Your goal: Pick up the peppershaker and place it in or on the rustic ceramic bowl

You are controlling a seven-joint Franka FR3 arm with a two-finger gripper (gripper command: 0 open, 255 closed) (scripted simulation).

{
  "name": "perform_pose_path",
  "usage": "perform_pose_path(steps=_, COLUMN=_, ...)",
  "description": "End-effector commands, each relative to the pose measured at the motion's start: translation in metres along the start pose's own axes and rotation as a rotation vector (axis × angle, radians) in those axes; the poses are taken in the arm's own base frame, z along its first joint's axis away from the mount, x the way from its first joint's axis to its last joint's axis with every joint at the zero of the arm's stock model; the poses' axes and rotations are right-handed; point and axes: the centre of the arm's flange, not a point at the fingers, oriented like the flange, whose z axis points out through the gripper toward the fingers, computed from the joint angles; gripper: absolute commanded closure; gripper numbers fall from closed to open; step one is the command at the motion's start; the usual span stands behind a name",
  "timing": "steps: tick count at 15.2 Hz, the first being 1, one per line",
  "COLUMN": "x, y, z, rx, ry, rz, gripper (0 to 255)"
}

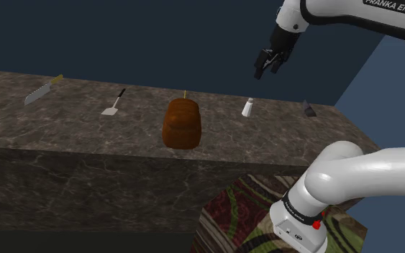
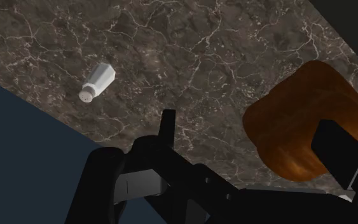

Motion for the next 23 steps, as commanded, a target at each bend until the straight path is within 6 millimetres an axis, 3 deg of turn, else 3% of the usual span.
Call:
perform_pose_path(steps=1, x=0.0, y=0.0, z=0.0, rx=0.0, ry=0.0, rz=0.0, gripper=0)
perform_pose_path(steps=23, x=0.117, y=0.162, z=0.218, rx=-0.016, ry=-0.107, rz=0.0, gripper=0)
